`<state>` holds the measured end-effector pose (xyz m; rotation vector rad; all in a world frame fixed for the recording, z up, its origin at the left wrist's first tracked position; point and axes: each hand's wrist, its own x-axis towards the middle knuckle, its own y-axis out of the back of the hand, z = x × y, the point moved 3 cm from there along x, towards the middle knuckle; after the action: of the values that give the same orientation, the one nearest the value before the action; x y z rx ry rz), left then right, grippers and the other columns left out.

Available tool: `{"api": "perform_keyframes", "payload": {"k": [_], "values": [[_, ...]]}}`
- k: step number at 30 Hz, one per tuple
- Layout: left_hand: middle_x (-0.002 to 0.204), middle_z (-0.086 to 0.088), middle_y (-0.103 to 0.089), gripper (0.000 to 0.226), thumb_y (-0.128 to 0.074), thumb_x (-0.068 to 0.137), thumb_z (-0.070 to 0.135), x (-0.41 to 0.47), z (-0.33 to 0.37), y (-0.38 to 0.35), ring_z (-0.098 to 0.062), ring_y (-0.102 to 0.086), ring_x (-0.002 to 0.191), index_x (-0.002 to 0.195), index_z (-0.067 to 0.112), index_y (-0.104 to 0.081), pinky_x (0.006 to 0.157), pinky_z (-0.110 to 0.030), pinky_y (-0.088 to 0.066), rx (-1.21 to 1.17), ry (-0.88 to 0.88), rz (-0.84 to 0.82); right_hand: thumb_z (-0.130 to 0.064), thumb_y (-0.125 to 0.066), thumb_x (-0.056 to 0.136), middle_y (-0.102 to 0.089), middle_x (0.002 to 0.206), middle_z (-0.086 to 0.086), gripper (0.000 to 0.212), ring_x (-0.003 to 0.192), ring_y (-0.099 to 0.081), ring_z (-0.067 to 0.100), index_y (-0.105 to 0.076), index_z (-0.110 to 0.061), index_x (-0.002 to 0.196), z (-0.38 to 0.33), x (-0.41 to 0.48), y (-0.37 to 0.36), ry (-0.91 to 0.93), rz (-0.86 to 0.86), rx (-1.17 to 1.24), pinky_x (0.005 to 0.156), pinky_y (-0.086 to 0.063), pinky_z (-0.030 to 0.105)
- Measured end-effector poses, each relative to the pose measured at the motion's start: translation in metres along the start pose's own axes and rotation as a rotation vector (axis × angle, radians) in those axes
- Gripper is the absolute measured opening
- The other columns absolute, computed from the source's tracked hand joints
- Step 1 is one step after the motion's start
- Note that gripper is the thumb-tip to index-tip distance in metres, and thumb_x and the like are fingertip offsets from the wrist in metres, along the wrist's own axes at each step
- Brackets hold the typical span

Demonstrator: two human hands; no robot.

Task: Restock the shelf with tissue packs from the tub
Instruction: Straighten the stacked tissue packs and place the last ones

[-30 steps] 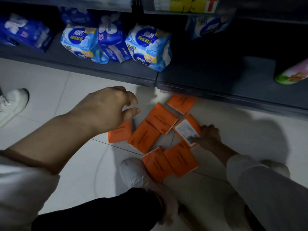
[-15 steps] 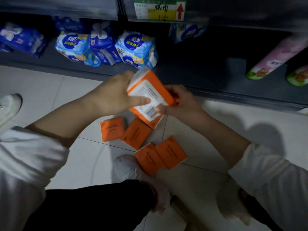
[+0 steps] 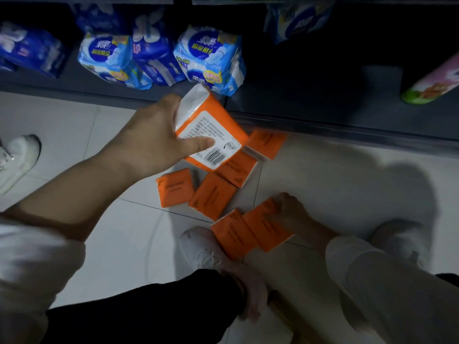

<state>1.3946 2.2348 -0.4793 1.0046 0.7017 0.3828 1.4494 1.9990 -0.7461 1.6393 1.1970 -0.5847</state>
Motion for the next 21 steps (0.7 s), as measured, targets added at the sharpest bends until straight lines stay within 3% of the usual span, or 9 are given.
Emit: {"api": "perform_keyframes", "payload": {"k": [3, 6, 9, 12, 15, 17, 19, 21], "values": [[0.071, 0.016, -0.048, 0.04, -0.076, 0.07, 0.043, 0.0, -0.003, 0.0, 0.002, -0.047, 0.063, 0.077, 0.028, -0.04, 0.051, -0.015, -0.03, 0.011, 0.002, 0.006, -0.033, -0.07, 0.078, -0.046, 0.131, 0.016, 0.068, 0.121, -0.046, 0.032, -0.038, -0.011, 0.134, -0.003, 0.002, -0.013, -0.002, 0.039, -0.083, 0.095, -0.042, 0.038], [0.072, 0.018, -0.048, 0.041, -0.077, 0.07, 0.043, -0.001, -0.005, -0.001, 0.004, -0.047, 0.063, 0.079, 0.029, -0.04, 0.051, -0.014, -0.031, 0.012, -0.007, 0.003, -0.034, -0.066, 0.081, -0.047, 0.129, 0.016, 0.061, 0.12, -0.046, 0.033, -0.041, -0.009, 0.13, -0.007, 0.002, -0.018, -0.041, 0.072, -0.047, 0.095, -0.042, 0.039], [0.072, 0.016, -0.05, 0.04, -0.077, 0.07, 0.043, -0.001, -0.004, 0.0, 0.003, -0.048, 0.064, 0.082, 0.026, -0.043, 0.051, -0.013, -0.032, 0.003, -0.023, -0.004, -0.034, -0.066, 0.078, -0.053, 0.125, 0.015, 0.053, 0.114, -0.05, 0.032, -0.051, -0.012, 0.124, -0.014, 0.002, -0.011, 0.047, 0.069, 0.012, 0.093, -0.045, 0.041], [0.076, 0.014, -0.053, 0.042, -0.076, 0.07, 0.044, -0.004, -0.001, 0.004, 0.0, -0.052, 0.07, 0.09, 0.02, -0.047, 0.057, -0.017, -0.039, -0.005, -0.048, -0.022, -0.026, -0.068, 0.079, -0.051, 0.126, 0.016, 0.055, 0.115, -0.05, 0.031, -0.049, -0.01, 0.129, -0.026, -0.002, 0.013, 0.102, 0.056, 0.002, 0.094, -0.045, 0.036], [0.076, 0.013, -0.05, 0.043, -0.075, 0.072, 0.043, -0.008, 0.007, 0.015, -0.002, -0.048, 0.068, 0.091, 0.018, -0.045, 0.054, -0.02, -0.035, 0.061, -0.088, -0.033, -0.02, -0.071, 0.077, -0.049, 0.128, 0.018, 0.062, 0.116, -0.05, 0.033, -0.046, -0.009, 0.132, -0.044, -0.013, 0.039, 0.181, 0.057, 0.053, 0.094, -0.044, 0.036], [0.076, 0.009, -0.048, 0.039, -0.073, 0.075, 0.038, -0.012, 0.015, 0.025, -0.011, -0.048, 0.068, 0.091, 0.018, -0.044, 0.052, -0.028, -0.028, 0.077, -0.106, -0.031, -0.011, -0.07, 0.077, -0.051, 0.127, 0.015, 0.06, 0.113, -0.052, 0.031, -0.045, -0.011, 0.131, -0.059, -0.031, 0.054, 0.241, 0.04, 0.176, 0.09, -0.047, 0.036], [0.08, 0.004, -0.049, 0.035, -0.071, 0.078, 0.031, -0.018, 0.022, 0.036, -0.02, -0.05, 0.079, 0.093, 0.016, -0.043, 0.059, -0.028, -0.026, 0.065, -0.135, 0.008, -0.005, -0.068, 0.078, -0.055, 0.125, 0.014, 0.058, 0.11, -0.055, 0.029, -0.046, -0.011, 0.131, -0.077, -0.05, 0.07, 0.287, 0.027, 0.281, 0.09, -0.05, 0.038], [0.094, -0.001, -0.054, 0.04, -0.068, 0.08, 0.024, -0.026, 0.026, 0.048, -0.027, -0.054, 0.092, 0.11, 0.015, -0.044, 0.066, -0.026, -0.031, 0.033, -0.159, 0.078, -0.007, -0.069, 0.078, -0.055, 0.127, 0.014, 0.061, 0.113, -0.055, 0.028, -0.044, -0.011, 0.133, -0.097, -0.072, 0.089, 0.336, 0.052, 0.324, 0.094, -0.048, 0.041]]}}
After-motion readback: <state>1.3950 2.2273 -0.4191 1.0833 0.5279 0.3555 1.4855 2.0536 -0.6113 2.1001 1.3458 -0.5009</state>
